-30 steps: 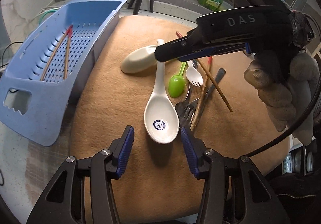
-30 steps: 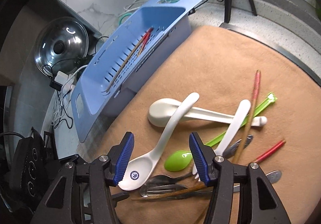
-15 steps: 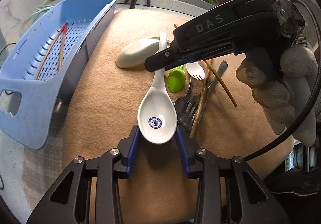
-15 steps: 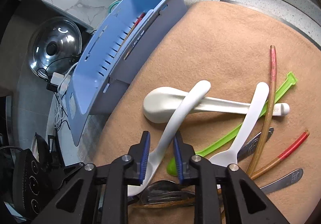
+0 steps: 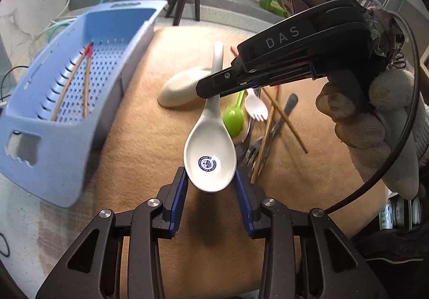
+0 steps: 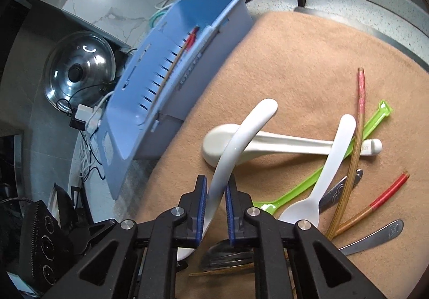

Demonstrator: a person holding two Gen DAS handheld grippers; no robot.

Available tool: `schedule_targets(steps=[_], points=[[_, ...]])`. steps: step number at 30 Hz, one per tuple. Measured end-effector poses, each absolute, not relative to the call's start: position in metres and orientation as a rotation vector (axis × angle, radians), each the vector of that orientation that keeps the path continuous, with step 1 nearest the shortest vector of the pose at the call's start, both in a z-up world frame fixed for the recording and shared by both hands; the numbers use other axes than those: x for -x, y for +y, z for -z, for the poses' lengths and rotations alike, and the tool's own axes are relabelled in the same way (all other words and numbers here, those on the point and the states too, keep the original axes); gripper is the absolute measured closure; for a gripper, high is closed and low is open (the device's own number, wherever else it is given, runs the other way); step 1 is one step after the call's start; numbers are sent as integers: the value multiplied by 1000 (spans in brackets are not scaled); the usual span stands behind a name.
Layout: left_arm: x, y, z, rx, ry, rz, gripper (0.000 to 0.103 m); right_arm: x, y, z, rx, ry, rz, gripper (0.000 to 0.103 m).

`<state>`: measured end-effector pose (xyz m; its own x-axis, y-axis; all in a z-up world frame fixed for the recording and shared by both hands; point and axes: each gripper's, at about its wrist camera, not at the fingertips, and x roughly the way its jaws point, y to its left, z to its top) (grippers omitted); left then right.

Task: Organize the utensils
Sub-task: 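Carry the white spoon into the blue drainer and open the left tool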

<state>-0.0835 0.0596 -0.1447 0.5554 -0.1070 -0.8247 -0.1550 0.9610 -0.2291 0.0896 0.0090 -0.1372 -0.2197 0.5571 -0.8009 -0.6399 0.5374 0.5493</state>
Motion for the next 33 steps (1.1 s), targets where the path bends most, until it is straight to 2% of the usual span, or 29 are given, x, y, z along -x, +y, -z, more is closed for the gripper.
schedule_targets(steps=[13, 23, 33], points=[[77, 113, 110, 287, 915, -78, 69, -95, 71, 94, 44, 1341, -1160, 93], [58, 172, 118, 303, 931, -126, 69, -111, 137, 103, 55, 1351, -1164, 93], [37, 199, 139, 314, 1004, -146, 69, -127, 175, 136, 69, 1421, -1132, 92]])
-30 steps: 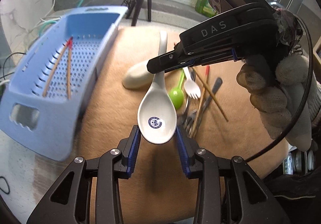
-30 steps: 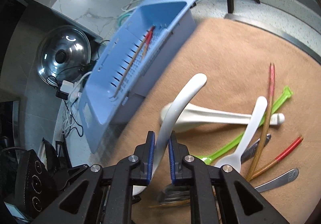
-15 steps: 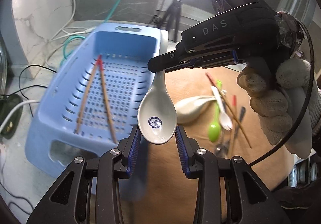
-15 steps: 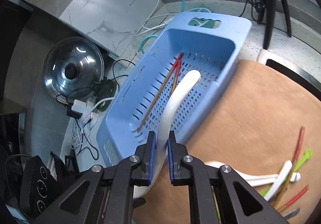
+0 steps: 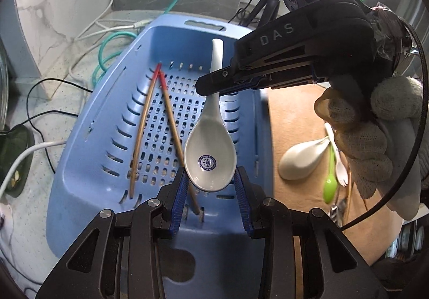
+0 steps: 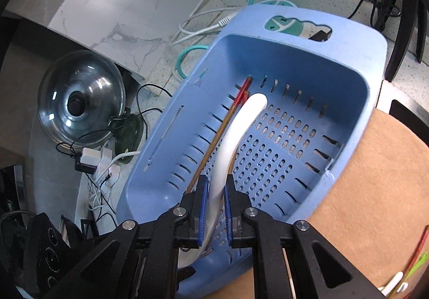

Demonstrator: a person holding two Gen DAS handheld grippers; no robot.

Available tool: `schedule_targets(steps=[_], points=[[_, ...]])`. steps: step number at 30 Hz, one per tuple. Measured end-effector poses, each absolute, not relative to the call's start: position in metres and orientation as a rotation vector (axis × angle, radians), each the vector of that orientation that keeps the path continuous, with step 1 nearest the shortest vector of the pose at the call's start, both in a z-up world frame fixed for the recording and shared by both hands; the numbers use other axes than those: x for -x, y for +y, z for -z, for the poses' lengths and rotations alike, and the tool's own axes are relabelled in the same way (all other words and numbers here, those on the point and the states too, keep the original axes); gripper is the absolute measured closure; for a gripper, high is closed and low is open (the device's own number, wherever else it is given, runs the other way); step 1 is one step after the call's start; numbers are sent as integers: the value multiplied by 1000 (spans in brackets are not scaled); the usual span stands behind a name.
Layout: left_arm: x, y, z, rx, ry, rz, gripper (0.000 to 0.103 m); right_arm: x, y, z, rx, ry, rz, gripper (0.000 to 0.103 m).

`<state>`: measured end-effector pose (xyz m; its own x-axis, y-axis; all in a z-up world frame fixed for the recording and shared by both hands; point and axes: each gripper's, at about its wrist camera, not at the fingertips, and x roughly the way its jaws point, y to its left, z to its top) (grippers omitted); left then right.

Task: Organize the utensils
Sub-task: 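Carry the white spoon into the blue drainer and open the left tool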

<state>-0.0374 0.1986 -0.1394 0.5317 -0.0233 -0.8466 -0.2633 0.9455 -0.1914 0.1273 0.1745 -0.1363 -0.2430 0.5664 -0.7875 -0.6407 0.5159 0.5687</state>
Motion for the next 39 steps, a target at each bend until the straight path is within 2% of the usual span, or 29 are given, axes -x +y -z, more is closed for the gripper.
schedule_targets(steps=[24, 28, 39], points=[[30, 208, 153, 310, 1062, -166, 71, -119, 200, 139, 285, 1331, -1089, 89], [32, 210, 150, 312, 1054, -171, 71, -118, 198, 134, 278, 1320, -1089, 84], [46, 199, 122, 295, 998, -177, 71, -115, 173, 103, 258, 1267, -1107, 84]])
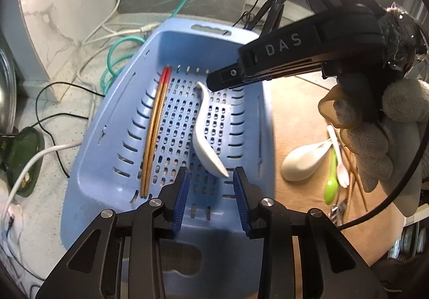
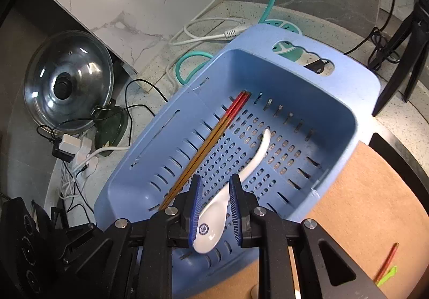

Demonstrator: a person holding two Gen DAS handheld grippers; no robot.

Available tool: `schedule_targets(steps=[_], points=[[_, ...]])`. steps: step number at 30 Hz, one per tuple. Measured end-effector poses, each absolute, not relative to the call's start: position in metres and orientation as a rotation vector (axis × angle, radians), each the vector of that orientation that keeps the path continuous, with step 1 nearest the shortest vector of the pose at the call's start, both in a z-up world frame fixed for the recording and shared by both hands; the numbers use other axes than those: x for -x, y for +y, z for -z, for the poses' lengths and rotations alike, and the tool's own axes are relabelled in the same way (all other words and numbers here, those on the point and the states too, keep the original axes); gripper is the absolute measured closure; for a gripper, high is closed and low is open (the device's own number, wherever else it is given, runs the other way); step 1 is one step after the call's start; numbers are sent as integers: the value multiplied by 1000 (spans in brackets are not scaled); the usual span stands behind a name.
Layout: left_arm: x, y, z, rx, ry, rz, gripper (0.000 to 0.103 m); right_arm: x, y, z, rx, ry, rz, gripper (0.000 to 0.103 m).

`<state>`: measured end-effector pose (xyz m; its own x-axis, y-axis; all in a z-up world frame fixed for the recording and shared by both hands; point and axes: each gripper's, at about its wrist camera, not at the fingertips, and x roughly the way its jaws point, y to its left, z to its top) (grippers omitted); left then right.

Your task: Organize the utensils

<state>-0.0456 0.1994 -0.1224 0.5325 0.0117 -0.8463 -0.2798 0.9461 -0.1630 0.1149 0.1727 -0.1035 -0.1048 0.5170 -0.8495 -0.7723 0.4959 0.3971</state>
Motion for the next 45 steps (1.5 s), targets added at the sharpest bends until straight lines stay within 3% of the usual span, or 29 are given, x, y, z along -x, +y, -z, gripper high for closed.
schedule_targets(steps=[19, 30, 41, 45], points=[[57, 114, 77, 193, 914, -5, 71, -128, -3, 45, 107, 1174, -1014, 83], [50, 53, 109, 172, 1004, 142, 71, -129, -90, 89, -6, 1263, -889, 83], [11, 14, 127, 82, 1077, 254, 71, -151, -66, 136, -1, 1386, -841, 84], [0, 10, 136, 52, 1109, 258, 82, -155, -58, 148, 30, 1424, -822, 84]])
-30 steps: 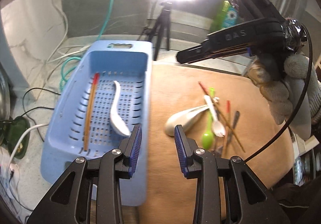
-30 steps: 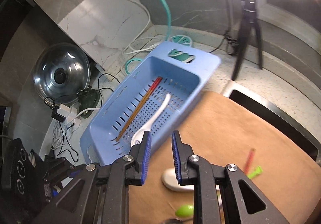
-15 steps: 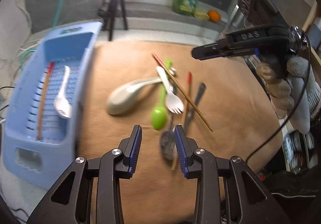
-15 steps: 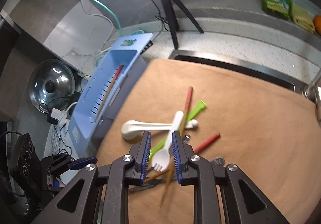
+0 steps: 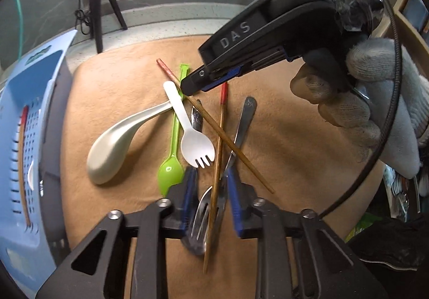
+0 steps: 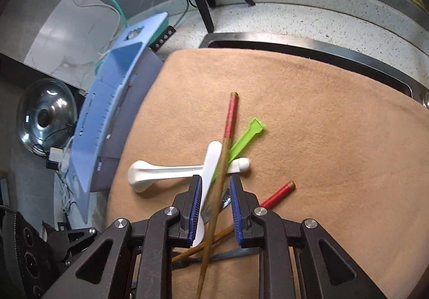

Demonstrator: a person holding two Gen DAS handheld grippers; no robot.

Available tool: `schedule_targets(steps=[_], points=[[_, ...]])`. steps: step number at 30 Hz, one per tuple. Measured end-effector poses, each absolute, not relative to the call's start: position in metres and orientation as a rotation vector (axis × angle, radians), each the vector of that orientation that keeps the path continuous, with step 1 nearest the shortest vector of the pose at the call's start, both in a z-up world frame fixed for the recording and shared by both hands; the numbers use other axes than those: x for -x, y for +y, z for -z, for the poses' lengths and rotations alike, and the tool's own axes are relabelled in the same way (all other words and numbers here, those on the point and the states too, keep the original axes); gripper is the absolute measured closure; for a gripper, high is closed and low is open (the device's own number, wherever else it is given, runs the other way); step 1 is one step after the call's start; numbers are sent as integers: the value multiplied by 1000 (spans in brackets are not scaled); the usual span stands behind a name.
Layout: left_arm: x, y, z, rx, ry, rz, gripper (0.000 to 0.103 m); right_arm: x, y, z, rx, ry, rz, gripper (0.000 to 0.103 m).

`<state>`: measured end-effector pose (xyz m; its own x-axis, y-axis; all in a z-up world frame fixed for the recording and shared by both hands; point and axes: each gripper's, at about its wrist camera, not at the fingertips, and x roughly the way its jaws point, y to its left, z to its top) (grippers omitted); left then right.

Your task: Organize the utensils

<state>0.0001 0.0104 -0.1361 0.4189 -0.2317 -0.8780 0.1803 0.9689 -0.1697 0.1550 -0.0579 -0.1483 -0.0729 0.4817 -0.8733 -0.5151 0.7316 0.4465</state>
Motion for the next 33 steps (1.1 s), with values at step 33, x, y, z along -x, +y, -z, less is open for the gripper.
schedule_targets(steps=[33], points=[[-43, -28, 154, -78, 1174, 315, 85, -165, -79, 156, -54, 1473, -815, 97]])
